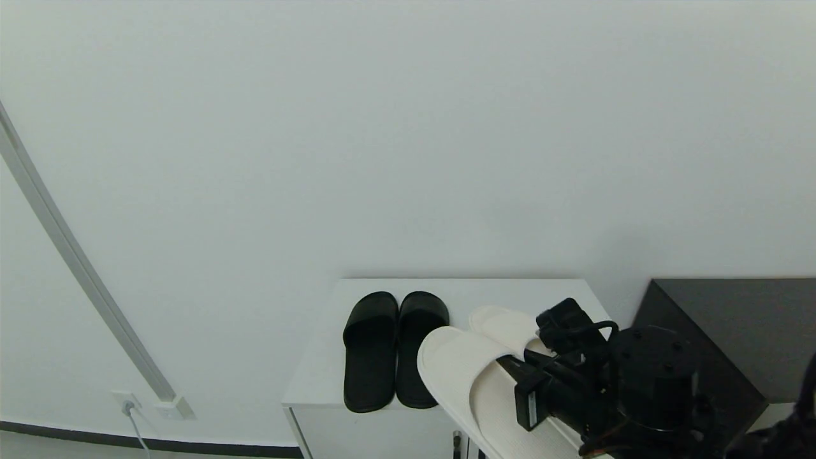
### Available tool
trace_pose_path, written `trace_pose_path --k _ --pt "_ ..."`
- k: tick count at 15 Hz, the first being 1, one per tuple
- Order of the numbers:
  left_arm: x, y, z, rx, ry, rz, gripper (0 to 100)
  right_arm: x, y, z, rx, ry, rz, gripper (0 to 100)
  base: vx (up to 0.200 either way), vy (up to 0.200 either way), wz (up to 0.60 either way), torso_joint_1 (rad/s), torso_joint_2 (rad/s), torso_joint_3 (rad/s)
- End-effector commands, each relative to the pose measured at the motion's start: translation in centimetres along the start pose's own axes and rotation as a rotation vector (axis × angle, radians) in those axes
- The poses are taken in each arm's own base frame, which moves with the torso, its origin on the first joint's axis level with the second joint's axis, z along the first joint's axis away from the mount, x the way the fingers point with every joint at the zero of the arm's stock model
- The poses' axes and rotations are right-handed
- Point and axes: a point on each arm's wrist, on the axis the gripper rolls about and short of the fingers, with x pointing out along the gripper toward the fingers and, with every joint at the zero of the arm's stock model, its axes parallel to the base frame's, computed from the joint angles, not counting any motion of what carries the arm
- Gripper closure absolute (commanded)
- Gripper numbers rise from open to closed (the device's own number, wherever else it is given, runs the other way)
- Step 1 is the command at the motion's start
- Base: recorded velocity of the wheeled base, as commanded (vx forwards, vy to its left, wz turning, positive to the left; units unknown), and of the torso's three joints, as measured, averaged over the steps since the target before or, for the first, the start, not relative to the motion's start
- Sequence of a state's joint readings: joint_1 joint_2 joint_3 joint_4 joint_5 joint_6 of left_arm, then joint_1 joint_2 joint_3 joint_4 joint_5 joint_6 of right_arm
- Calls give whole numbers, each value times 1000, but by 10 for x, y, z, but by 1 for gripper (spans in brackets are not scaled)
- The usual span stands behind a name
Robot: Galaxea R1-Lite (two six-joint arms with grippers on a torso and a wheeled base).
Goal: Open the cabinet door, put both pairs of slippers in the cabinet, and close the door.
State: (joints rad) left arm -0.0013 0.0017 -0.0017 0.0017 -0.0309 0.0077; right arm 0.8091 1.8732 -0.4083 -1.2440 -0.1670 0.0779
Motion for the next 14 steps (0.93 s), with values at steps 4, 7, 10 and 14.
trace_pose_path --k 4,7,10,14 --pt "0 0 0 0 1 0 100 -36 9 8 -7 -20 133 100 0 0 0 0 0 0" --pt "0 0 0 0 1 0 100 -36 9 6 -9 -11 153 100 0 0 0 0 0 0" --pt "0 0 0 0 1 0 100 -39 11 3 -33 2 161 100 -200 0 0 14 1 1" --pt "0 0 0 -2 1 0 100 -39 11 3 -33 3 160 100 -200 0 0 -6 1 5"
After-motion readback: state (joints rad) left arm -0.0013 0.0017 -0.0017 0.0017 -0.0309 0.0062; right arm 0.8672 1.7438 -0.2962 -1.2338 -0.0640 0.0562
